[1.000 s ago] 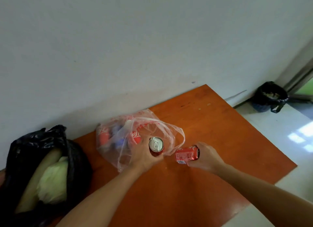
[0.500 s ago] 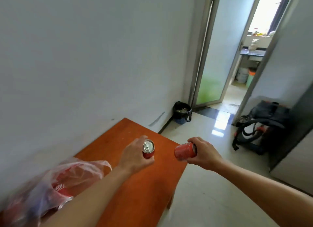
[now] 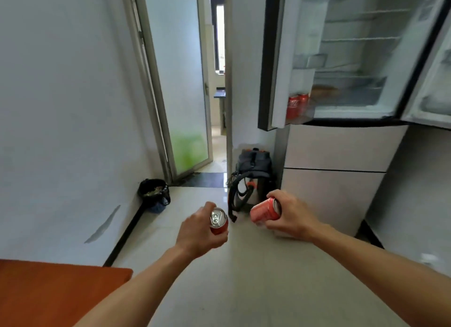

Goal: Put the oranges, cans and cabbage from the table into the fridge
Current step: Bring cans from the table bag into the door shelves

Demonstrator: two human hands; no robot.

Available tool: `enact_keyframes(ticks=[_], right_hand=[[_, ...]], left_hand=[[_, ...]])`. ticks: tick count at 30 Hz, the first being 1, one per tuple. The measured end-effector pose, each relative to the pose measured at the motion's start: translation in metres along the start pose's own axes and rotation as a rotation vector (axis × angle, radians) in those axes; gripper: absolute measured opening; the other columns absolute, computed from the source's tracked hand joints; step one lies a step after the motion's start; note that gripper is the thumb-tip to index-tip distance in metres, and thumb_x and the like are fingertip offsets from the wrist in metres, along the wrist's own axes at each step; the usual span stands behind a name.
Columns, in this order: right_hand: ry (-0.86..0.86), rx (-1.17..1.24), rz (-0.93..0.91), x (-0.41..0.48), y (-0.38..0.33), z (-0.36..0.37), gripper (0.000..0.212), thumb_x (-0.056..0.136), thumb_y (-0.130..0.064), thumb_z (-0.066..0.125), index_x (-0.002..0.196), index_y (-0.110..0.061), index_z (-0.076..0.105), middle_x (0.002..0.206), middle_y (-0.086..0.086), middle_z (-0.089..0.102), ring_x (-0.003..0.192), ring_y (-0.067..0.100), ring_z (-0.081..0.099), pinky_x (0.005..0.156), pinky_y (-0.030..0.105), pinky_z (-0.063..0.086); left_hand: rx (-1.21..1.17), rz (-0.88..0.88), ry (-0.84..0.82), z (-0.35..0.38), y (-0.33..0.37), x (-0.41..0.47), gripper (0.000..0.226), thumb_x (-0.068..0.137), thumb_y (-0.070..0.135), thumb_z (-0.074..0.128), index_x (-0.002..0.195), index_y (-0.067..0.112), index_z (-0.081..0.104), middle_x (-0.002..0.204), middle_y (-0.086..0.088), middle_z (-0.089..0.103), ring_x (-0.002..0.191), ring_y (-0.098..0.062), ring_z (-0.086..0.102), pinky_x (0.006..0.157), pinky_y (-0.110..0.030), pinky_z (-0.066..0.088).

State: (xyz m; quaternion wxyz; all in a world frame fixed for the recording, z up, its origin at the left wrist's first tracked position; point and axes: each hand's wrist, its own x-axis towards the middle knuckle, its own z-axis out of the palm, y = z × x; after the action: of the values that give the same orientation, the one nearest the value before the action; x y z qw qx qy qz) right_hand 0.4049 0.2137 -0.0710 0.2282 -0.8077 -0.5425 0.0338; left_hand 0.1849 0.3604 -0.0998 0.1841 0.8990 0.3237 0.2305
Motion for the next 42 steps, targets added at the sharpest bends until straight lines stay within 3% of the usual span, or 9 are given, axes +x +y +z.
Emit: enact_keyframes(ticks=[5, 9, 13, 17, 21, 27, 31, 35, 42], right_hand=[[0.058, 0.027, 0.132, 0.008, 0.106, -0.048, 0.064, 0.061, -0.045, 0.078, 0.117, -0.029, 0.051, 0.103, -0.006, 0.056, 0.089, 0.013, 0.057, 0.079, 0.031, 0.053], [0.134, -0.013, 0.200, 0.027, 0.166, -0.077, 0.064, 0.063, -0.043, 0.080, 0.118, -0.026, 0.052, 0.103, -0.005, 0.056, 0.089, 0.014, 0.056, 0.079, 0.029, 0.051], [0.179, -0.039, 0.236, 0.071, 0.217, -0.116, 0.074, 0.065, -0.048, 0.082, 0.127, -0.023, 0.047, 0.110, -0.004, 0.052, 0.095, 0.011, 0.052, 0.084, 0.023, 0.048], [0.306, -0.056, 0.234, 0.133, 0.243, -0.169, 0.082, 0.060, -0.057, 0.081, 0.127, -0.024, 0.047, 0.112, -0.004, 0.054, 0.095, 0.011, 0.053, 0.084, 0.024, 0.048], [0.494, -0.040, 0.168, 0.195, 0.249, -0.236, 0.081, 0.055, -0.058, 0.082, 0.121, -0.025, 0.050, 0.106, -0.008, 0.052, 0.096, 0.013, 0.054, 0.085, 0.029, 0.050], [0.753, 0.064, 0.076, 0.281, 0.262, -0.328, 0.067, 0.061, -0.035, 0.088, 0.118, -0.020, 0.054, 0.105, -0.002, 0.058, 0.093, 0.017, 0.061, 0.081, 0.028, 0.054], [0.834, 0.138, 0.020, 0.341, 0.275, -0.370, 0.065, 0.063, -0.033, 0.086, 0.118, -0.019, 0.055, 0.106, -0.001, 0.058, 0.093, 0.015, 0.060, 0.078, 0.022, 0.050], [0.852, 0.193, -0.044, 0.399, 0.299, -0.390, 0.065, 0.063, -0.033, 0.086, 0.118, -0.017, 0.056, 0.110, 0.003, 0.059, 0.097, 0.018, 0.059, 0.083, 0.027, 0.052], [0.662, 0.220, -0.190, 0.483, 0.342, -0.393, 0.069, 0.064, -0.031, 0.084, 0.123, -0.021, 0.051, 0.117, 0.005, 0.058, 0.102, 0.021, 0.058, 0.087, 0.035, 0.054]], left_hand=[[-0.065, 0.146, -0.089, 0.061, 0.087, 0.078, 0.048, 0.063, 0.050, 0.071, 0.099, 0.033, 0.045, 0.089, 0.012, 0.061, 0.073, -0.012, 0.057, 0.060, -0.020, 0.042], [-0.078, 0.270, -0.121, 0.096, 0.126, 0.147, 0.053, 0.064, 0.048, 0.073, 0.107, 0.032, 0.046, 0.097, 0.012, 0.062, 0.078, -0.008, 0.056, 0.061, -0.011, 0.039], [-0.157, 0.373, -0.088, 0.119, 0.156, 0.233, 0.061, 0.064, 0.053, 0.075, 0.112, 0.031, 0.044, 0.103, 0.009, 0.063, 0.088, -0.011, 0.060, 0.074, -0.027, 0.056], [-0.217, 0.460, 0.004, 0.111, 0.191, 0.323, 0.067, 0.065, 0.049, 0.079, 0.118, 0.029, 0.043, 0.108, 0.005, 0.063, 0.091, -0.011, 0.061, 0.079, -0.032, 0.057], [-0.289, 0.574, 0.173, 0.074, 0.237, 0.414, 0.068, 0.065, 0.044, 0.083, 0.117, 0.026, 0.043, 0.104, 0.002, 0.064, 0.087, -0.015, 0.064, 0.072, -0.039, 0.058], [-0.315, 0.709, 0.467, 0.024, 0.306, 0.505, 0.069, 0.070, 0.037, 0.084, 0.121, 0.018, 0.042, 0.106, -0.004, 0.061, 0.088, -0.018, 0.062, 0.072, -0.038, 0.059], [-0.224, 0.698, 0.601, 0.014, 0.336, 0.553, 0.069, 0.071, 0.037, 0.082, 0.124, 0.016, 0.043, 0.108, -0.005, 0.061, 0.089, -0.021, 0.062, 0.072, -0.041, 0.057], [0.071, 0.731, 0.629, 0.029, 0.352, 0.594, 0.070, 0.071, 0.034, 0.080, 0.127, 0.010, 0.046, 0.107, -0.011, 0.060, 0.089, -0.028, 0.061, 0.069, -0.046, 0.056], [0.262, 0.507, 0.624, 0.060, 0.362, 0.634, 0.070, 0.076, 0.034, 0.076, 0.132, 0.006, 0.045, 0.116, -0.012, 0.055, 0.098, -0.029, 0.058, 0.079, -0.037, 0.048]])
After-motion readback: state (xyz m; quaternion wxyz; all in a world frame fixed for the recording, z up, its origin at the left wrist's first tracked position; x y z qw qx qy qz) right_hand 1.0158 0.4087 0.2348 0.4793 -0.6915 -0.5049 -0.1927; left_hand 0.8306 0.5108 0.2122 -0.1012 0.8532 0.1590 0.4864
